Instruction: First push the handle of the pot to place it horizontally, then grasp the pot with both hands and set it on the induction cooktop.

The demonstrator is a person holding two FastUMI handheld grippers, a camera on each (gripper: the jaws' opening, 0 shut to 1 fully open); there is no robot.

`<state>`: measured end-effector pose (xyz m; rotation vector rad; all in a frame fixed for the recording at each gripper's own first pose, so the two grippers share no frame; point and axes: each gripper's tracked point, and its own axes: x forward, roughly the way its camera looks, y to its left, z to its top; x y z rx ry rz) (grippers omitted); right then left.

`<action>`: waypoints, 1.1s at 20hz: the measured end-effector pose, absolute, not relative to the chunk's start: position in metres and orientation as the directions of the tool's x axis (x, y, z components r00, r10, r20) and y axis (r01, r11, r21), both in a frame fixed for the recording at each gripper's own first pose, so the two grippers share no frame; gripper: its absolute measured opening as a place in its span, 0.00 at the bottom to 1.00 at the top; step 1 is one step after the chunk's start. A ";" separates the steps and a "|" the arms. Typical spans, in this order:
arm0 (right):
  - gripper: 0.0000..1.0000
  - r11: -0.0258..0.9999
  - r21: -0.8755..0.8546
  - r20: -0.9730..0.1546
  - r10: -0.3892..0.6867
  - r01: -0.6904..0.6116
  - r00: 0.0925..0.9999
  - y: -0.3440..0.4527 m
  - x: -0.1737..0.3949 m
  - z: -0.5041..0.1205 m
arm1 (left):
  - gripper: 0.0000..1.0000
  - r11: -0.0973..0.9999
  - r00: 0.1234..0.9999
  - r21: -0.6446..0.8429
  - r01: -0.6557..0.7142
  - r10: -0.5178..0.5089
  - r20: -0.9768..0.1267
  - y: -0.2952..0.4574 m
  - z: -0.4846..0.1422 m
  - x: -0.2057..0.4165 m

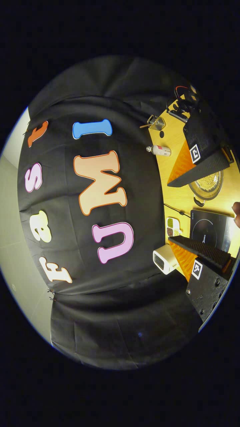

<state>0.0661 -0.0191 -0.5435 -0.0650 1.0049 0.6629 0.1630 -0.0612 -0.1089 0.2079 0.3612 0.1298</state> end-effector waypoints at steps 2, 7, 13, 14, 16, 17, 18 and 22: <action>0.03 0.811 0.221 -0.805 0.465 -0.542 0.367 -0.025 0.073 -0.545 | 0.89 0.969 0.931 0.230 -0.090 0.164 -0.326 -0.059 -0.106 0.163; 0.02 0.854 0.197 -0.822 0.412 -0.482 0.393 -0.041 0.089 -0.547 | 0.89 0.971 0.936 0.219 -0.097 0.164 -0.312 -0.047 -0.103 0.160; 0.02 0.921 0.134 -0.845 0.299 -0.365 0.444 -0.055 0.105 -0.546 | 0.89 0.982 0.940 0.162 -0.098 0.144 -0.310 -0.025 -0.108 0.162; 0.02 0.933 0.117 -0.844 0.274 -0.341 0.460 -0.060 0.108 -0.539 | 0.93 0.984 0.939 0.151 -0.092 0.136 -0.316 -0.021 -0.112 0.164; 0.00 0.954 0.110 -0.835 0.241 -0.279 0.494 -0.065 0.111 -0.515 | 0.89 0.991 0.939 0.116 -0.071 0.106 -0.328 -0.015 -0.120 0.169; 0.02 0.965 0.115 -0.826 0.223 -0.234 0.517 -0.068 0.113 -0.500 | 0.89 0.994 0.941 0.098 -0.056 0.085 -0.327 -0.012 -0.126 0.172; 0.00 0.977 0.120 -0.818 0.198 -0.176 0.541 -0.070 0.116 -0.485 | 0.89 0.996 0.942 0.086 -0.039 0.065 -0.328 -0.009 -0.131 0.176; 0.03 0.984 0.168 -0.804 0.098 0.066 0.586 -0.079 0.123 -0.450 | 0.89 0.999 0.924 -0.017 0.051 -0.054 -0.379 -0.008 -0.174 0.192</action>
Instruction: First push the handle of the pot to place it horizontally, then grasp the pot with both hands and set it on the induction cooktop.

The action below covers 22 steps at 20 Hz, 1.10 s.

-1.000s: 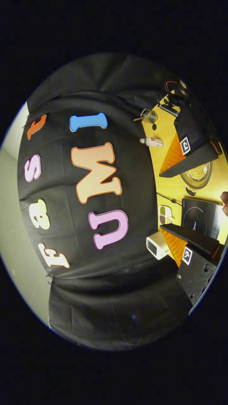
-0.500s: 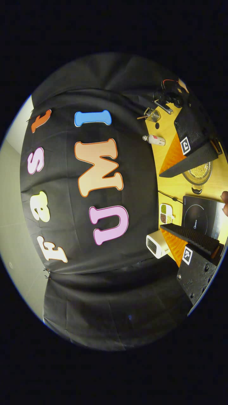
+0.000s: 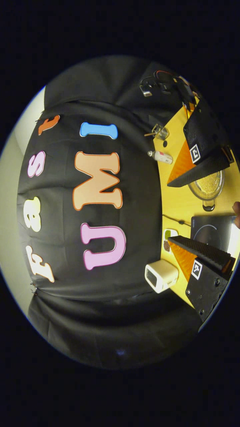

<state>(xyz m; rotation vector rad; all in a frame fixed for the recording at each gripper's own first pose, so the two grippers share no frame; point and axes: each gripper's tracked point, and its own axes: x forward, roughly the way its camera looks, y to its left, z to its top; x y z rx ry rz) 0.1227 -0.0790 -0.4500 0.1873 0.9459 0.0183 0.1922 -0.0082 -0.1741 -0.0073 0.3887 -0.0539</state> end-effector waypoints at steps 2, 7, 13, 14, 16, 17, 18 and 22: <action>0.08 0.968 0.192 -0.820 0.066 0.164 0.568 -0.075 0.120 -0.441 | 0.90 0.994 0.899 -0.068 0.084 -0.106 -0.426 -0.006 -0.202 0.196; 0.72 0.954 0.160 -0.838 -0.005 0.255 0.546 -0.067 0.113 -0.441 | 0.90 0.981 0.821 -0.141 0.133 -0.189 -0.538 -0.012 -0.273 0.199; 0.66 0.964 0.142 -0.865 0.011 0.223 0.502 -0.061 0.121 -0.484 | 0.90 0.987 0.762 -0.138 0.078 -0.148 -0.630 -0.014 -0.336 0.210; 0.67 0.967 0.120 -0.868 -0.009 0.227 0.497 -0.067 0.125 -0.491 | 0.91 0.991 0.749 -0.115 0.076 -0.132 -0.649 -0.012 -0.346 0.211; 0.67 0.971 0.089 -0.864 -0.036 0.223 0.502 -0.077 0.136 -0.504 | 0.91 0.994 0.735 -0.069 0.080 -0.106 -0.669 -0.011 -0.365 0.217; 0.67 0.973 0.081 -0.866 -0.038 0.215 0.498 -0.080 0.141 -0.513 | 0.91 0.996 0.721 -0.048 0.080 -0.091 -0.687 -0.010 -0.376 0.217; 0.68 0.975 0.083 -0.873 -0.028 0.204 0.488 -0.080 0.144 -0.521 | 0.91 0.997 0.704 -0.037 0.073 -0.078 -0.706 -0.009 -0.386 0.216; 0.72 0.976 0.103 -0.888 0.004 0.190 0.459 -0.077 0.152 -0.545 | 0.92 0.997 0.635 -0.024 0.075 -0.066 -0.770 -0.017 -0.422 0.206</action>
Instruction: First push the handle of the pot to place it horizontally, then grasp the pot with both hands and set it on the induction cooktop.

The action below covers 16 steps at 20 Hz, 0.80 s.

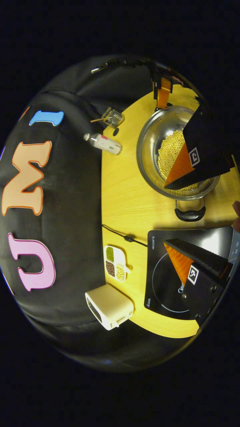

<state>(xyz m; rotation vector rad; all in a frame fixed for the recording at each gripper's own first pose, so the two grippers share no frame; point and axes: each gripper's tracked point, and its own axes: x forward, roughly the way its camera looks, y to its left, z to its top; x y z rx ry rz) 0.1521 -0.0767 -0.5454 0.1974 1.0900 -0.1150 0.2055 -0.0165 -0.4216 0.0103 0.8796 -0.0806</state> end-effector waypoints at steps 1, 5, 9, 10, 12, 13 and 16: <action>0.75 0.978 0.098 -0.893 0.006 0.181 0.450 -0.078 0.152 -0.552 | 0.91 0.996 0.616 -0.017 0.086 -0.067 -0.785 -0.020 -0.430 0.202; 0.75 0.976 0.128 -0.901 0.040 0.174 0.433 -0.076 0.154 -0.565 | 0.90 0.997 0.527 -0.046 0.056 -0.069 -0.847 -0.028 -0.467 0.184; 0.79 0.979 0.140 -0.905 0.064 0.150 0.421 -0.068 0.152 -0.579 | 0.88 0.999 0.486 -0.019 0.048 -0.040 -0.873 -0.029 -0.485 0.181; 0.74 0.980 0.132 -0.907 0.060 0.146 0.416 -0.069 0.153 -0.581 | 0.86 0.999 0.487 0.002 0.050 -0.022 -0.873 -0.026 -0.487 0.182; 0.70 0.979 0.141 -0.909 0.068 0.148 0.412 -0.066 0.153 -0.582 | 0.76 0.998 0.485 0.032 0.059 0.000 -0.874 -0.023 -0.491 0.184; 0.60 0.980 0.134 -0.909 0.062 0.150 0.412 -0.066 0.153 -0.581 | 0.72 0.998 0.492 0.035 0.056 0.003 -0.871 -0.024 -0.491 0.185; 0.63 0.982 0.122 -0.915 0.054 0.146 0.401 -0.065 0.151 -0.592 | 0.69 0.996 0.510 0.059 0.063 0.019 -0.860 -0.024 -0.491 0.187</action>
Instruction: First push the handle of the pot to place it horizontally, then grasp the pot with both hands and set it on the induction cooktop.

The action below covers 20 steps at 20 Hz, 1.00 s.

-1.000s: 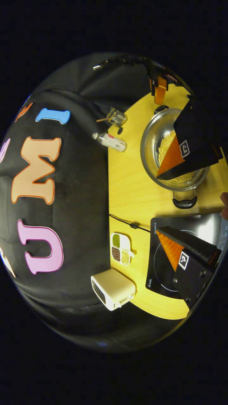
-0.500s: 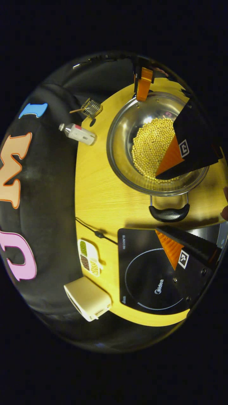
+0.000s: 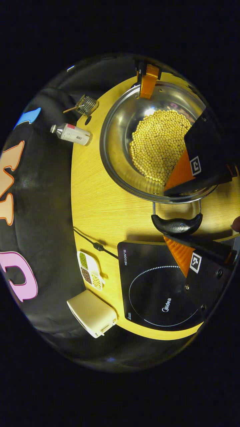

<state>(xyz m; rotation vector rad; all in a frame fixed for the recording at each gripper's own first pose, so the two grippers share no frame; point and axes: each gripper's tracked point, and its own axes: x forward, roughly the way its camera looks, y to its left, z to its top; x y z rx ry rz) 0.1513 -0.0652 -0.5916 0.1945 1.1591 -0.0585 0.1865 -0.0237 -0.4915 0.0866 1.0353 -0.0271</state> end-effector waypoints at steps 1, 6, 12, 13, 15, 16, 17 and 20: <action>0.64 0.977 0.135 -0.916 0.060 0.164 0.396 -0.064 0.153 -0.591 | 0.69 0.997 0.513 0.056 0.061 0.017 -0.858 -0.023 -0.491 0.186; 0.52 0.980 0.130 -0.912 0.058 0.153 0.406 -0.068 0.154 -0.584 | 0.64 0.999 0.486 0.002 0.040 -0.018 -0.874 -0.032 -0.485 0.174; 0.53 0.977 0.144 -0.901 0.064 0.155 0.429 -0.075 0.145 -0.561 | 0.62 0.999 0.524 -0.004 0.032 -0.020 -0.852 -0.033 -0.458 0.169; 0.53 0.977 0.147 -0.899 0.068 0.152 0.432 -0.073 0.144 -0.556 | 0.64 1.000 0.525 -0.006 0.025 -0.018 -0.851 -0.032 -0.453 0.166; 0.52 0.979 0.156 -0.892 0.083 0.130 0.445 -0.068 0.144 -0.546 | 0.63 1.000 0.534 -0.002 0.015 -0.009 -0.845 -0.027 -0.441 0.160; 0.52 0.979 0.163 -0.888 0.092 0.123 0.450 -0.065 0.143 -0.541 | 0.64 1.000 0.539 0.004 0.014 -0.004 -0.842 -0.024 -0.434 0.158; 0.52 0.978 0.175 -0.884 0.103 0.116 0.457 -0.062 0.142 -0.536 | 0.64 1.000 0.543 0.010 0.008 0.004 -0.840 -0.020 -0.428 0.154; 0.52 0.972 0.216 -0.869 0.151 0.088 0.472 -0.043 0.144 -0.521 | 0.64 0.999 0.568 0.038 -0.016 0.041 -0.822 -0.004 -0.402 0.147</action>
